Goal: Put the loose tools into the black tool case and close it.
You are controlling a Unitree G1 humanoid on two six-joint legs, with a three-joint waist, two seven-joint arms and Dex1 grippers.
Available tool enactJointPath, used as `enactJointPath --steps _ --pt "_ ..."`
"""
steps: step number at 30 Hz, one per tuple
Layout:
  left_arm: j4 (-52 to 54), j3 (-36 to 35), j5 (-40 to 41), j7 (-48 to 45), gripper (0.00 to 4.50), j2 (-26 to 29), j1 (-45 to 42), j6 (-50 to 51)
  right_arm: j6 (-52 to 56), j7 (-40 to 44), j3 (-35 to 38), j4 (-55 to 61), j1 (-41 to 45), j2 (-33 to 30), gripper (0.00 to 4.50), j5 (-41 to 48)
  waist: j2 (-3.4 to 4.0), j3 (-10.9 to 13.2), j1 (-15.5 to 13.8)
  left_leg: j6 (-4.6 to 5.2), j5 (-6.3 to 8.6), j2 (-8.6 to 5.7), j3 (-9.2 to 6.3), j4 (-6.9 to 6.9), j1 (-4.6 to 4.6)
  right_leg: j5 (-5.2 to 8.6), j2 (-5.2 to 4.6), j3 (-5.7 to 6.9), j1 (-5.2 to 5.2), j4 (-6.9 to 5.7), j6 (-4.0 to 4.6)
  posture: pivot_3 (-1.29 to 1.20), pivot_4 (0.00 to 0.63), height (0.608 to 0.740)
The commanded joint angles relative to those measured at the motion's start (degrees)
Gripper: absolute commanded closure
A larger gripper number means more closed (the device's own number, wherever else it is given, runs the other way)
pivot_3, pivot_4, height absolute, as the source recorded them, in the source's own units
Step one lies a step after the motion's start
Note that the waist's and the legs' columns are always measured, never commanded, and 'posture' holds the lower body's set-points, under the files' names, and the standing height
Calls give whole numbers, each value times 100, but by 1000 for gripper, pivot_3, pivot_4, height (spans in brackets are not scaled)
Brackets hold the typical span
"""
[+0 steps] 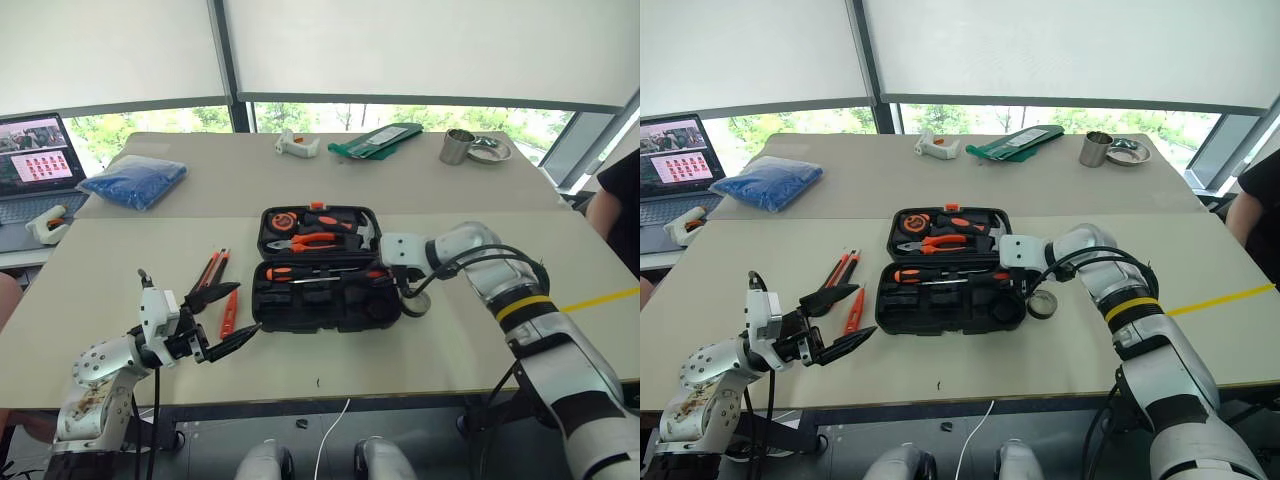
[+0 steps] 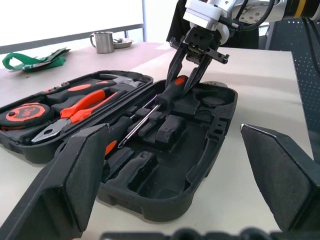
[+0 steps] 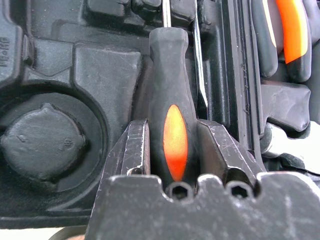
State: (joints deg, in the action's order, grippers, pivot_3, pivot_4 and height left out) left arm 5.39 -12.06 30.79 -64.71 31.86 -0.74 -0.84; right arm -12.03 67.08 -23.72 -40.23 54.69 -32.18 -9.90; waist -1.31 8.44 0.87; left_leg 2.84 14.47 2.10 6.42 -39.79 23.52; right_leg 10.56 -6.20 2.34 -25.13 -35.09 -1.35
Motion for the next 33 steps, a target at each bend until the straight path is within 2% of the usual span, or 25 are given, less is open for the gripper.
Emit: enactJointPath --steps 1,3,7,10,14,18,29,33 --pt "155 -22 -4 46 0 21 22 -100 -513 70 168 -34 233 -110 1599 9 0 0 -2 0 0 0 0 0 0 0 0 0 0 0 0 0 150 740" --pt "138 -30 -12 53 0 38 29 -98 -544 344 295 -17 413 -219 917 176 3 2 -3 0 0 -1 1 1 2 0 0 0 -2 1 0 0 150 740" --pt "73 -59 -40 76 0 50 28 -111 -65 756 804 104 639 -181 917 857 4 3 0 2 1 0 2 2 3 0 0 0 -2 3 0 0 150 740" --pt "54 -73 -65 175 0 15 19 -104 468 664 1112 429 514 80 1683 1265 4 3 3 1 1 5 1 3 0 -1 1 1 1 2 1 0 150 740" --pt "112 -34 -60 294 0 -36 12 -84 631 276 979 773 -22 339 3083 1052 5 3 14 -1 2 12 2 4 -4 -4 1 2 2 1 6 0 150 740" --pt "142 30 -65 338 0 -29 -11 -46 784 -164 1016 572 -290 647 4417 975 6 4 0 -1 1 7 5 2 2 -4 -3 1 -3 1 5 0 150 740" --pt "227 145 -82 420 0 63 8 141 -242 -138 464 -82 -501 706 4469 349 8 5 16 -2 1 5 6 4 -9 -3 1 1 4 1 5 0 150 740" --pt "257 170 -141 523 0 65 5 164 -227 -308 395 -183 -515 835 4469 217 8 5 24 -4 -1 7 7 3 -23 -3 1 0 13 -1 5 0 150 740"
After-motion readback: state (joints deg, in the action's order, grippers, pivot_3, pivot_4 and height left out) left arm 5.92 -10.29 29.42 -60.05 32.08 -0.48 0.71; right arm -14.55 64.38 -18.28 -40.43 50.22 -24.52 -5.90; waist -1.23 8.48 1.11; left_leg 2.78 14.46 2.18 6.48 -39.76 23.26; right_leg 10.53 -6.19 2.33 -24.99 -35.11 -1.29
